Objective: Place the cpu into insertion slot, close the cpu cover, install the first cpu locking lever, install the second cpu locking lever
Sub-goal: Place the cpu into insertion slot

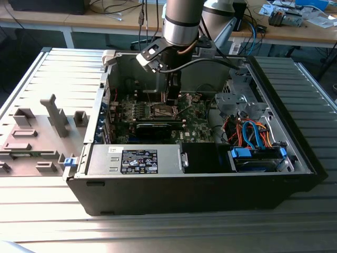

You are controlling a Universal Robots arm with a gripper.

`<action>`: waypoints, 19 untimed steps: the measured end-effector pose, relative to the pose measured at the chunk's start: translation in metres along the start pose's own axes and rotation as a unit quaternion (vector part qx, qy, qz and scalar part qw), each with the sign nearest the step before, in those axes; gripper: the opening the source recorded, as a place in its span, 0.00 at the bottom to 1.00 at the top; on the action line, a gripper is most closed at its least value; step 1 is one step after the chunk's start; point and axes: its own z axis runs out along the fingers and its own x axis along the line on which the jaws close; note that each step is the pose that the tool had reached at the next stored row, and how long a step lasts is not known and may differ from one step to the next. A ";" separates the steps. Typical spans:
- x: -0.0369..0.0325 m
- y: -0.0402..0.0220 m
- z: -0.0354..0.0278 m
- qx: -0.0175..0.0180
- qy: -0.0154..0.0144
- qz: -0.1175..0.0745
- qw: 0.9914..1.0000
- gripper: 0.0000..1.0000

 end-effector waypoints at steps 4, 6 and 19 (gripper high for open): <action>0.0000 0.0000 0.0000 0.000 -0.001 -0.013 1.000 0.54; 0.0000 0.0000 0.0000 0.000 -0.001 -0.016 1.000 0.54; 0.0098 -0.0004 0.0020 0.000 -0.001 -0.016 1.000 0.54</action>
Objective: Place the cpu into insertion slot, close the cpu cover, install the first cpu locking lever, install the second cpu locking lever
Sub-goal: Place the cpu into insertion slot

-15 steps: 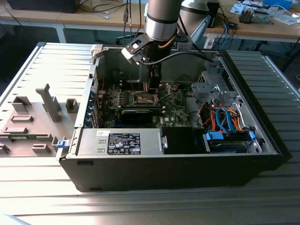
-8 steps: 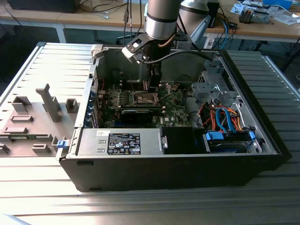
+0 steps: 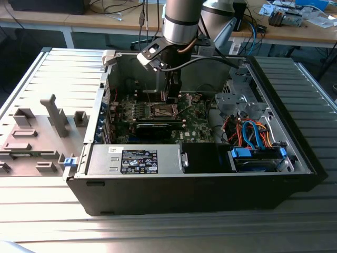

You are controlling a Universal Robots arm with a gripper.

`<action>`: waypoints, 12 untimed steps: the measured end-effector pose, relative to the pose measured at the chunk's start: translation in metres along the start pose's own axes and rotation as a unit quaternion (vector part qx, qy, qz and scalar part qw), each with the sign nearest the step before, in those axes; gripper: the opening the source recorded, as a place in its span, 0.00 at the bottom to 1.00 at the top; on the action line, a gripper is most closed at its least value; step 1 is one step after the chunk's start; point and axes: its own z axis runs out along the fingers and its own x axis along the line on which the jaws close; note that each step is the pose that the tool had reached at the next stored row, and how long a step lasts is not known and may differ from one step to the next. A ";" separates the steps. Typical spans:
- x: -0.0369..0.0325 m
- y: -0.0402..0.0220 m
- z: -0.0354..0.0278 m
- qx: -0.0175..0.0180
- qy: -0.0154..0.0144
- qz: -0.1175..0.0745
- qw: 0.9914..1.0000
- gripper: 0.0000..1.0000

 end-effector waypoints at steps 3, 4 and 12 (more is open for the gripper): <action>0.0004 -0.0003 0.0004 0.000 0.000 0.000 1.000 0.54; 0.0004 -0.0004 0.0005 0.000 0.000 0.000 1.000 0.54; 0.0012 -0.0013 0.0014 0.000 0.000 0.000 1.000 0.54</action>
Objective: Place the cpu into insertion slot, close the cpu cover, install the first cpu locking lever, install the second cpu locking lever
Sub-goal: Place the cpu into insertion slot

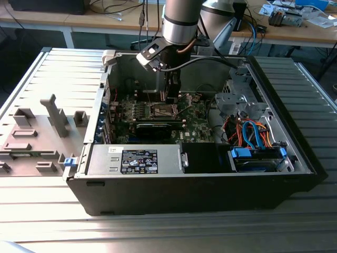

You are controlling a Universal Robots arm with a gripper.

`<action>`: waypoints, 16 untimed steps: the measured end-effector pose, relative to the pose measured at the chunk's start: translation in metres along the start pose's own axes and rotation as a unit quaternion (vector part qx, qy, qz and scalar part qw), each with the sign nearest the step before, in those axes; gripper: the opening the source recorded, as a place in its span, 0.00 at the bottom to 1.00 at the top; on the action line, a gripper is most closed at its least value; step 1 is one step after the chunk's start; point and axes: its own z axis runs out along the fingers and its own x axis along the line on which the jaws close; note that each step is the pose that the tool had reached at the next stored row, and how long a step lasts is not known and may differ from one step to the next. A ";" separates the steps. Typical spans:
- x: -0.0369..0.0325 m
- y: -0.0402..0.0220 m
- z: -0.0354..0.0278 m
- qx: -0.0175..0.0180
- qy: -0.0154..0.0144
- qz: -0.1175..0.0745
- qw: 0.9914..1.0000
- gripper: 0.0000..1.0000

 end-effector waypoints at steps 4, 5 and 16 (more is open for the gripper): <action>0.0003 -0.0007 0.0004 0.000 0.000 0.000 1.000 0.54; 0.0004 -0.0014 0.0008 0.000 0.000 0.000 1.000 0.54; 0.0009 -0.0034 0.0018 0.000 0.000 0.000 1.000 0.54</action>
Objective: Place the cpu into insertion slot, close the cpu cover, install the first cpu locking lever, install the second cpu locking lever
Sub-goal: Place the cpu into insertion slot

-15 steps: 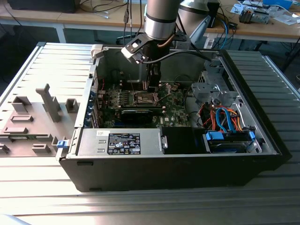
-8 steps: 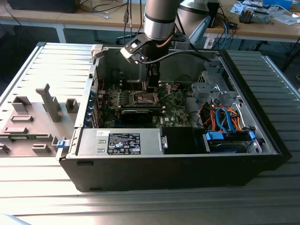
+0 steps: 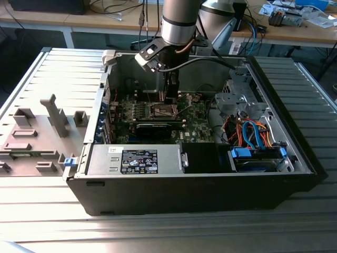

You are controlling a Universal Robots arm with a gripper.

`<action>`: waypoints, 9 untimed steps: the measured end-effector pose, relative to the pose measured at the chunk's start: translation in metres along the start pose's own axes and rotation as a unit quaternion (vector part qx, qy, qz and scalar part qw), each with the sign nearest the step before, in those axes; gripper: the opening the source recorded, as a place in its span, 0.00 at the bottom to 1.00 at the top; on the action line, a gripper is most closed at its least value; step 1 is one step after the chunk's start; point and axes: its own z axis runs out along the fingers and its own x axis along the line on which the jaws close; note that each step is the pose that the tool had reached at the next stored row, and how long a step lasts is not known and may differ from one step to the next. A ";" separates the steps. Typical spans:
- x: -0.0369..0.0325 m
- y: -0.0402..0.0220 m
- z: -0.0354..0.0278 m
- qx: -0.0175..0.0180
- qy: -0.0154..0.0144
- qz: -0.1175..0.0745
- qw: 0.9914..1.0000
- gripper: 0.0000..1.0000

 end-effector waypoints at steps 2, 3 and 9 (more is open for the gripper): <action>0.0001 -0.0003 0.0001 0.000 0.000 0.000 1.000 0.54; 0.0002 -0.0008 0.0003 0.000 0.000 0.000 1.000 0.54; 0.0004 -0.0021 0.0007 0.000 0.000 0.000 1.000 0.54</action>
